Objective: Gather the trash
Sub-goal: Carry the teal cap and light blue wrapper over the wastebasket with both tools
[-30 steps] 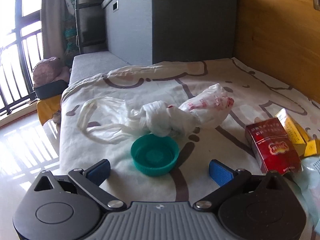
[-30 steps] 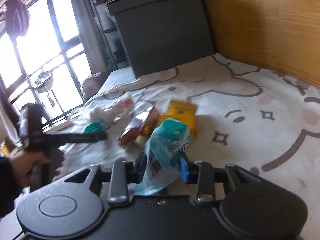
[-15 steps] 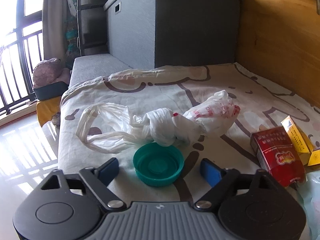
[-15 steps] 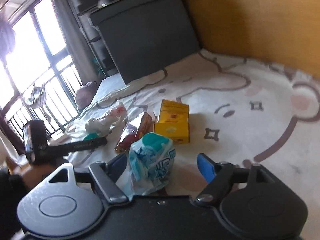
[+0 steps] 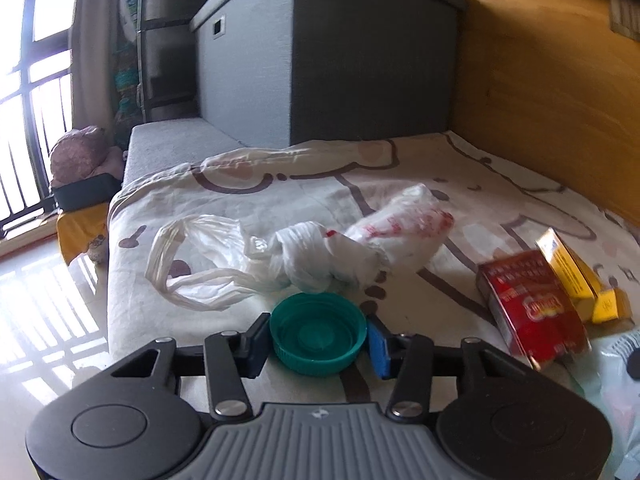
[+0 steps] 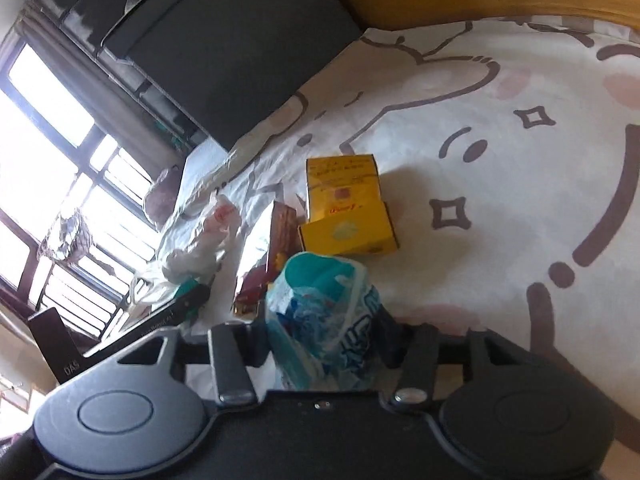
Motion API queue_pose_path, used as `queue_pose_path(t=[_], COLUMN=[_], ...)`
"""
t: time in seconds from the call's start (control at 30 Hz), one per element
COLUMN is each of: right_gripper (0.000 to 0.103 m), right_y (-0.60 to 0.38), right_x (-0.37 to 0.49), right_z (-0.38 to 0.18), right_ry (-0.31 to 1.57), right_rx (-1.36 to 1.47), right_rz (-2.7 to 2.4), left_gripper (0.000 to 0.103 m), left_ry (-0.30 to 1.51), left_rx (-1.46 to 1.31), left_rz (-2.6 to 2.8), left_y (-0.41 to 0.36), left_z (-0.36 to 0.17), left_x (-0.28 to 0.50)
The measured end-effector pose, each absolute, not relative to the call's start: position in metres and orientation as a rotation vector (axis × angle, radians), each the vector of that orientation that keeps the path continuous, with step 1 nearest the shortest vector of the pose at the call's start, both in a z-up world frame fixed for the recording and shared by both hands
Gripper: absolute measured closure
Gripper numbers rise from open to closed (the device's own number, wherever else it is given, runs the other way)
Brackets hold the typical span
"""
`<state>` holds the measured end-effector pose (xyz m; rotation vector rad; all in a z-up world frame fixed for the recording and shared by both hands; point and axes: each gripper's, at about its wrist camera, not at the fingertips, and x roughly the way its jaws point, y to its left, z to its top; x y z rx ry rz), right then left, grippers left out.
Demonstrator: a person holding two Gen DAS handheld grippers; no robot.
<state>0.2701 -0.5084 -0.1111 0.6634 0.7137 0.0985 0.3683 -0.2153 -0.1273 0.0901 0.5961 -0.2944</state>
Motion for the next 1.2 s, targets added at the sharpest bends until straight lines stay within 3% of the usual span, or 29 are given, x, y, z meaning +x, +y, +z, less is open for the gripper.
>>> queue_pose_path(t=[0.4,0.83,1.2], right_gripper=[0.066,0.066,0.066], right_y=[-0.475,-0.464,-0.448], right_x=[0.242,0.201,0.152], right_z=[-0.102,-0.073,-0.049], right_ry=[0.757,0.696,0.664], right_rx=[0.493,0.418,0.341], right_rz=[0.155,0.082,0.092], left_gripper=[0.054,0.053,0.053], left_ry=[0.619,0.639,0.703], left_rx=[0.106,0.028,0.047], left_rz=[-0.328,-0.405,-0.495], left_y=[-0.212,-0.198,-0.199], left_z=[-0.123,-0.089,-0.09], left_x=[0.321,0.257,0.186])
